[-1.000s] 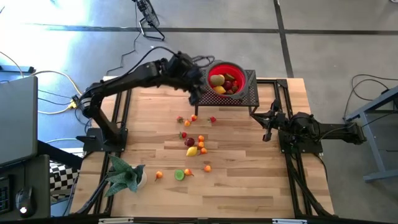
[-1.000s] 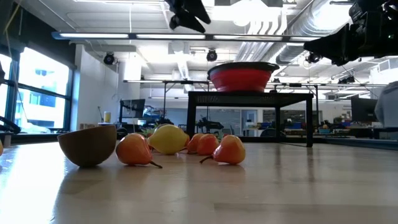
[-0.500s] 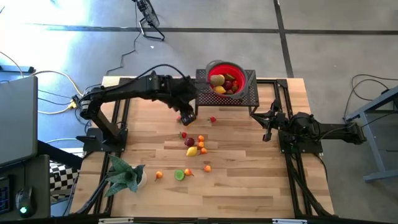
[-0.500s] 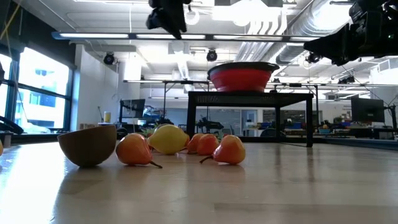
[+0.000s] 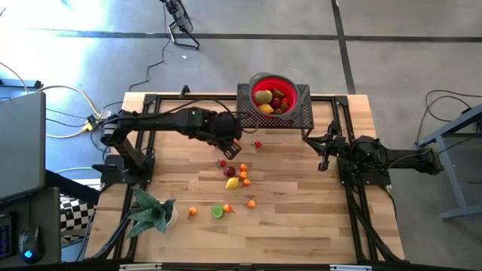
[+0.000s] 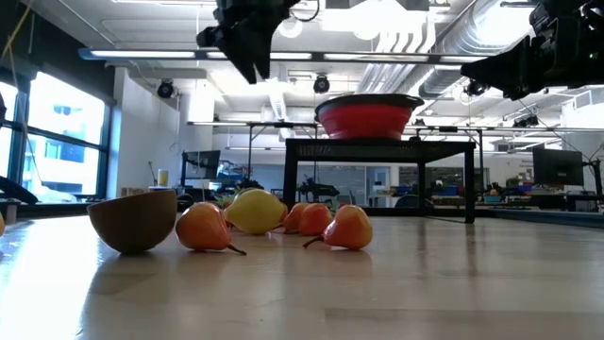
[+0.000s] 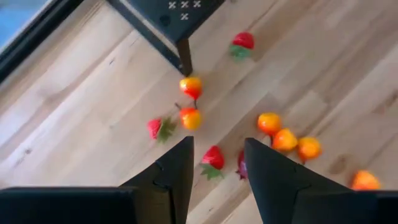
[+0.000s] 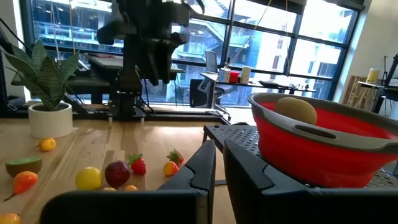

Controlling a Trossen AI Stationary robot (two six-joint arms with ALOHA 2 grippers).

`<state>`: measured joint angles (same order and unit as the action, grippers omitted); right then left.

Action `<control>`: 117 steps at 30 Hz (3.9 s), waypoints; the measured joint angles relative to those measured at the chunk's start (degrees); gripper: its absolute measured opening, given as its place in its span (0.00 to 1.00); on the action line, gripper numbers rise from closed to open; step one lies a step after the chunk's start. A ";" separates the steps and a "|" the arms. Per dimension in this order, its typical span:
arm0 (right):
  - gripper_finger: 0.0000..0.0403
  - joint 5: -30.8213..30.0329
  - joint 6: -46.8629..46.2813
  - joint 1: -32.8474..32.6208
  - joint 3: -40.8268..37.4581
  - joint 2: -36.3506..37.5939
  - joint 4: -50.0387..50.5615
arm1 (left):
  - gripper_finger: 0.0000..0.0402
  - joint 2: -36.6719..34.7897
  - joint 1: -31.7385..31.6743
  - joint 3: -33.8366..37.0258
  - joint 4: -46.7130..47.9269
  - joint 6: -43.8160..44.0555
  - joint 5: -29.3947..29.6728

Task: Pick & Place Fruit
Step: Put the strawberry into the strainer on the shelf

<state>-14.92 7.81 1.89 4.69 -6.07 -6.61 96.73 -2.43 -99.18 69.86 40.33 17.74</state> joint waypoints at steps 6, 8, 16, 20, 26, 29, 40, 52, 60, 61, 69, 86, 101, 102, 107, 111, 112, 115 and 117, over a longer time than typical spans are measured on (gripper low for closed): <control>0.07 0.00 0.00 0.00 0.00 0.00 0.07 | 0.34 -0.07 -0.16 7.39 1.95 2.86 -0.24; 0.07 -0.05 0.00 0.00 0.00 0.00 0.09 | 0.34 -0.13 -0.18 10.30 1.76 3.48 -0.23; 0.07 -0.11 0.00 0.02 0.00 0.00 0.07 | 0.34 -0.07 -0.18 19.23 -5.83 9.37 -0.35; 0.07 -0.11 0.00 0.02 0.00 0.00 0.07 | 0.34 -0.07 -0.18 21.97 -10.10 12.45 -0.35; 0.07 -0.11 0.00 0.00 0.00 0.00 0.07 | 0.34 -0.07 -0.18 25.14 -16.17 12.97 -0.33; 0.07 -0.11 0.00 0.01 0.00 0.00 0.05 | 0.34 -0.07 -0.18 26.38 -17.98 13.41 -0.33; 0.07 -0.11 0.00 0.00 0.00 0.00 0.05 | 0.34 -0.07 -0.18 30.13 -22.65 16.62 0.02; 0.07 -0.13 0.00 0.01 0.00 0.00 0.02 | 0.34 -0.07 -0.18 33.40 -28.31 18.17 3.86; 0.07 -0.13 0.00 0.00 0.00 0.00 0.02 | 0.34 -0.07 -0.18 34.91 -31.00 18.67 5.58; 0.07 -0.13 0.00 0.01 0.00 0.00 0.02 | 0.34 -0.07 -0.18 34.93 -30.95 18.68 5.85; 0.07 -0.13 0.00 0.02 0.00 0.00 0.02 | 0.34 -0.07 -0.20 34.93 -30.93 18.59 7.84; 0.07 -0.12 0.00 0.00 0.00 0.00 0.05 | 0.34 2.64 -0.20 34.82 -32.35 18.65 9.07; 0.07 -2.08 0.00 0.00 0.00 0.02 0.53 | 0.34 4.55 -0.71 34.91 -32.78 18.04 8.80; 0.07 -2.16 0.00 0.02 0.00 0.02 0.49 | 0.34 4.55 -0.71 34.91 -32.80 18.13 8.80; 0.07 -2.19 0.02 0.02 0.00 0.02 0.50 | 0.34 4.55 -0.71 34.91 -32.90 18.46 8.83; 0.07 -2.29 0.00 0.00 0.00 0.02 0.50 | 0.34 4.55 -0.71 34.91 -32.91 18.48 10.20; 0.07 -2.29 0.00 0.02 0.00 0.02 0.48 | 0.34 4.55 -0.71 34.91 -32.91 18.48 10.74; 0.07 -2.29 0.00 0.02 0.00 0.02 0.49 | 0.34 4.55 -0.71 34.91 -32.93 18.48 11.65; 0.07 -2.29 0.00 0.02 0.00 0.02 0.50 | 0.34 4.55 -0.71 34.91 -32.93 18.48 11.76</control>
<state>-17.21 7.81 1.91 4.69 -6.04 -6.11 101.27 -3.14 -64.27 36.93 58.81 29.50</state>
